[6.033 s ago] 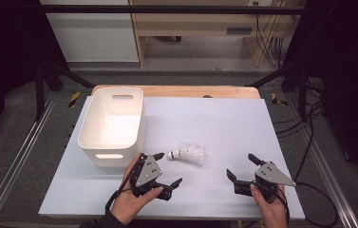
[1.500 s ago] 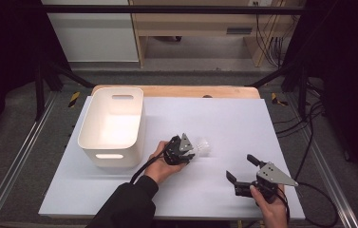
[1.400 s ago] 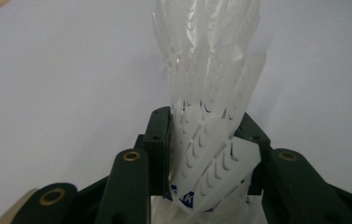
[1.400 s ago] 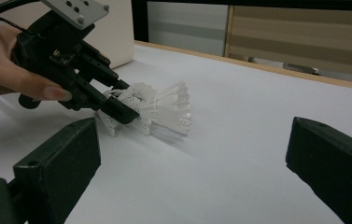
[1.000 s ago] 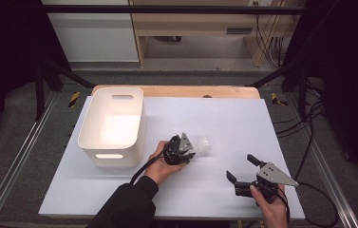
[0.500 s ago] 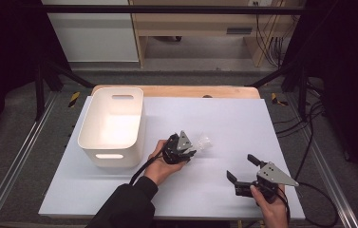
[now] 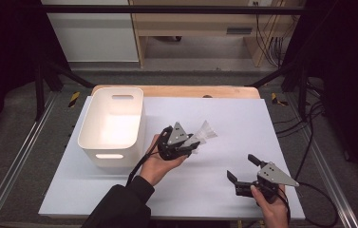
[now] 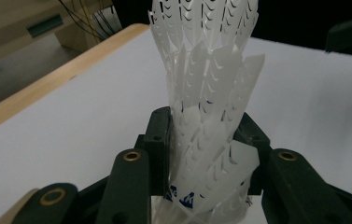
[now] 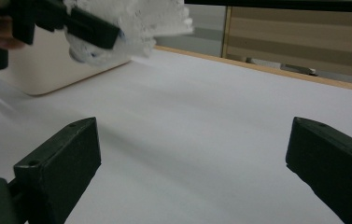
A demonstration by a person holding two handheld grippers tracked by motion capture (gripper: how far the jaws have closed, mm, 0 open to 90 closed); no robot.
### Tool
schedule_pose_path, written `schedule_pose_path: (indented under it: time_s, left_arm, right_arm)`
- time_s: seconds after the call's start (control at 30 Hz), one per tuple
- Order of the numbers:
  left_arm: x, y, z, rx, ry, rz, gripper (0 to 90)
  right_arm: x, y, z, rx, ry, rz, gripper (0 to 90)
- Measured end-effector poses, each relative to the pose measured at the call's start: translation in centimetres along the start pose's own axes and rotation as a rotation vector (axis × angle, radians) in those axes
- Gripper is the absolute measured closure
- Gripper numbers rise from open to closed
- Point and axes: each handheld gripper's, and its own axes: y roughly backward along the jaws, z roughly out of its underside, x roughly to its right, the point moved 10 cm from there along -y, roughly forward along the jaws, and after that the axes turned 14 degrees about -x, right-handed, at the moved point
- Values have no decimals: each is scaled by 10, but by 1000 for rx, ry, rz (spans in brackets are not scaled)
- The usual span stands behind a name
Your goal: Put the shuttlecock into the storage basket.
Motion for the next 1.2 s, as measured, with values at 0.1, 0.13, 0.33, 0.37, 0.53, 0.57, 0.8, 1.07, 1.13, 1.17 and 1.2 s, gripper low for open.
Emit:
schedule_pose_path:
  time_s: [0.1, 0.13, 0.33, 0.37, 0.53, 0.57, 0.8, 1.07, 1.13, 1.17, 1.2]
  left_arm:
    - [-4, 17, -10, 26, -1, -10, 638]
    - [-5, 22, -13, 37, 5, -10, 639]
    - [-22, 54, -26, 80, 21, -39, 638]
    - [-25, 60, -27, 85, 22, -48, 638]
    - [-46, 87, -30, 103, 39, -89, 638]
    - [-50, 92, -30, 106, 42, -101, 638]
    - [-88, 125, -26, 97, 62, -177, 638]
    - [-136, 148, -12, 61, 115, -244, 638]
    - [-147, 150, -7, 49, 128, -258, 638]
    - [-152, 151, -5, 45, 137, -262, 638]
    - [-157, 151, -3, 40, 144, -267, 638]
  right_arm:
    - [0, 0, 0, -4, -5, 0, 34]
    - [0, 0, 0, -5, -4, 0, 33]
    - [0, 0, 0, -5, 0, 2, 34]
    - [0, 0, 0, -5, 0, 3, 33]
    - [0, 0, 1, -6, 4, 4, 33]
    - [0, 0, 1, -6, 5, 4, 34]
    - [0, -1, 1, -5, 4, 3, 33]
    - [0, -1, 1, -7, 5, 0, 33]
    - [1, -1, 1, -8, 7, 4, 33]
    - [0, -1, 1, -7, 5, 0, 33]
    - [0, -1, 2, -11, 4, 3, 33]
